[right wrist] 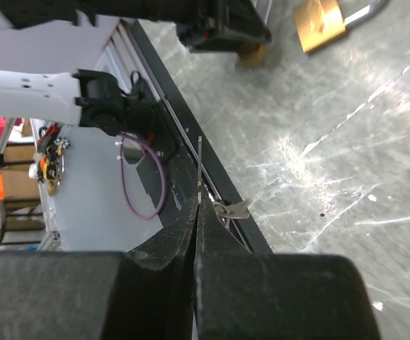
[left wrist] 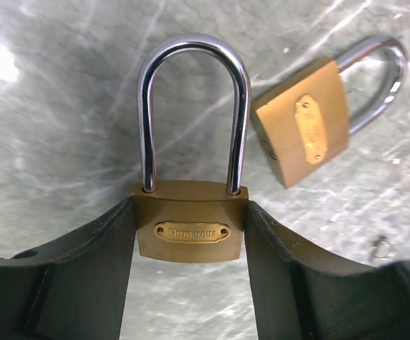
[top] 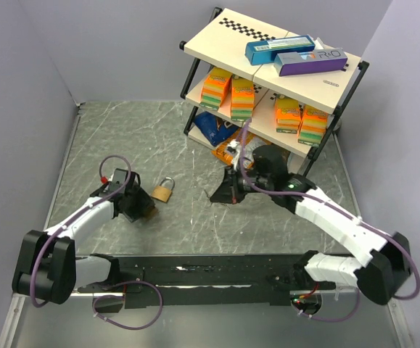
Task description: Unlock with the key
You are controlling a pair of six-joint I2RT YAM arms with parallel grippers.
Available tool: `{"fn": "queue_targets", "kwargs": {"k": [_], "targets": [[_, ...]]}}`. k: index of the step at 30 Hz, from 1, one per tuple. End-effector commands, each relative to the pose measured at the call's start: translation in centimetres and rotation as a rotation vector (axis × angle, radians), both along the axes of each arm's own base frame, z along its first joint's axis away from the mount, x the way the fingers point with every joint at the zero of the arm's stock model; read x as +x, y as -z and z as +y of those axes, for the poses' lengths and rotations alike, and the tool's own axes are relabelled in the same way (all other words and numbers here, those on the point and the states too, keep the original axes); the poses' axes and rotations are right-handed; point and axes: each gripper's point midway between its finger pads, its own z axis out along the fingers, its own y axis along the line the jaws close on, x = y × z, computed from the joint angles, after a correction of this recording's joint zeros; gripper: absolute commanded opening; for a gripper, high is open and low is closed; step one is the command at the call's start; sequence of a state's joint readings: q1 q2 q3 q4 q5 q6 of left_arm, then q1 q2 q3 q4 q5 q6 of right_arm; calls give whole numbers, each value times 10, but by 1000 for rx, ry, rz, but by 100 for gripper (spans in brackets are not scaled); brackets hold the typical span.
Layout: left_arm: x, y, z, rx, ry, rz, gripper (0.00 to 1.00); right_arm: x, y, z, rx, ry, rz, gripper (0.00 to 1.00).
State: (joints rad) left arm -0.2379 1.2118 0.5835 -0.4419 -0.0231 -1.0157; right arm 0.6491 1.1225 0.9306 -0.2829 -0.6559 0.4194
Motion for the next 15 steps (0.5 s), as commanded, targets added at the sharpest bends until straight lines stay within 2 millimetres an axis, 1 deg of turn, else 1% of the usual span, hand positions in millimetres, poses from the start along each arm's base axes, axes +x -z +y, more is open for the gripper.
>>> {"fn": "queue_targets", "kwargs": {"k": [1,2,3,7,8,9,10,11,13,14,15], "targets": [[18,-23,-22,-125,-32,-103,1,4,-1,25,10,-77,-61,0],[18,-23,-23,-134,-38,-104,1,5,4,27,-2,-81,-53,0],[18,-23,-27,-146,-36,-111,1,9,14,31,-18,-85,-33,0],[19,-25,-44,-172,-13,-118,1,11,38,43,-69,-138,12,0],[21,-29,-48,-177,-13,-127,1,12,47,48,-87,-148,32,0],[22,-29,-50,-170,-14,-128,1,10,52,51,-89,-161,43,0],[21,-32,-58,-182,-4,-134,1,7,55,54,-83,-179,66,0],[21,-33,-62,-188,1,-138,1,7,66,58,-92,-187,98,0],[21,-34,-72,-213,10,-145,1,6,74,65,-91,-209,123,0],[19,-33,-76,-217,14,-141,1,7,86,68,-105,-220,156,0],[18,-32,-78,-223,18,-140,1,8,90,72,-103,-230,163,0]]}}
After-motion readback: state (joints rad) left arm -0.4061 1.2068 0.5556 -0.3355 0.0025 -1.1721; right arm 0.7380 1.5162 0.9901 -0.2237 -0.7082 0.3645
